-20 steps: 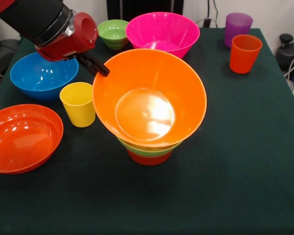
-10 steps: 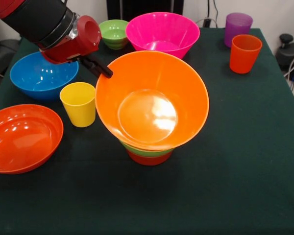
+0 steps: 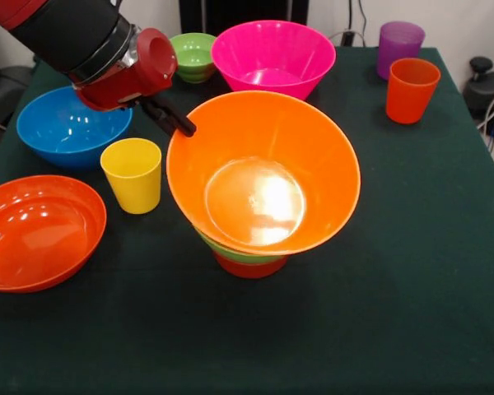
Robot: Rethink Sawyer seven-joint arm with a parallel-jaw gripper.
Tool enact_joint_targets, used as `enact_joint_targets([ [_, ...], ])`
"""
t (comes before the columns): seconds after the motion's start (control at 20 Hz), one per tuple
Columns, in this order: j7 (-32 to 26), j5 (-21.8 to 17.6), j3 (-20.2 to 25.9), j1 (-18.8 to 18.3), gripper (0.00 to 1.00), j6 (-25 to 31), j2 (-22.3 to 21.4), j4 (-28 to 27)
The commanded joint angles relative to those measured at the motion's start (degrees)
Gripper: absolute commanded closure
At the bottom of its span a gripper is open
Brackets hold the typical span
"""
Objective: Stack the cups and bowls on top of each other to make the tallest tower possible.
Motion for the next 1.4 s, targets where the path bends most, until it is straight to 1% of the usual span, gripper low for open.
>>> enact_joint_targets([
  [0.05,-11.1,-2.9,1.7,0.0,1.00,-7.7,-5.4,9.1],
  [0.15,-10.4,-3.7,1.8,-0.3,1.00,-9.8,-6.7,10.5],
  [0.35,-10.3,-4.3,1.1,0.0,1.00,-11.9,-7.3,11.0],
  [0.55,-11.4,-4.0,0.0,0.7,1.00,-11.7,-7.0,10.0],
  [0.7,-12.2,-4.3,-0.3,0.2,1.00,-12.7,-7.1,10.8],
  [0.85,-12.9,-4.9,-0.6,-0.2,1.00,-14.2,-6.4,11.3],
  [1.05,-12.8,-5.7,-1.1,-0.3,1.00,-16.1,-5.7,11.6],
  [1.4,-12.9,-6.7,-1.4,-0.9,1.00,-17.8,-5.8,13.2],
])
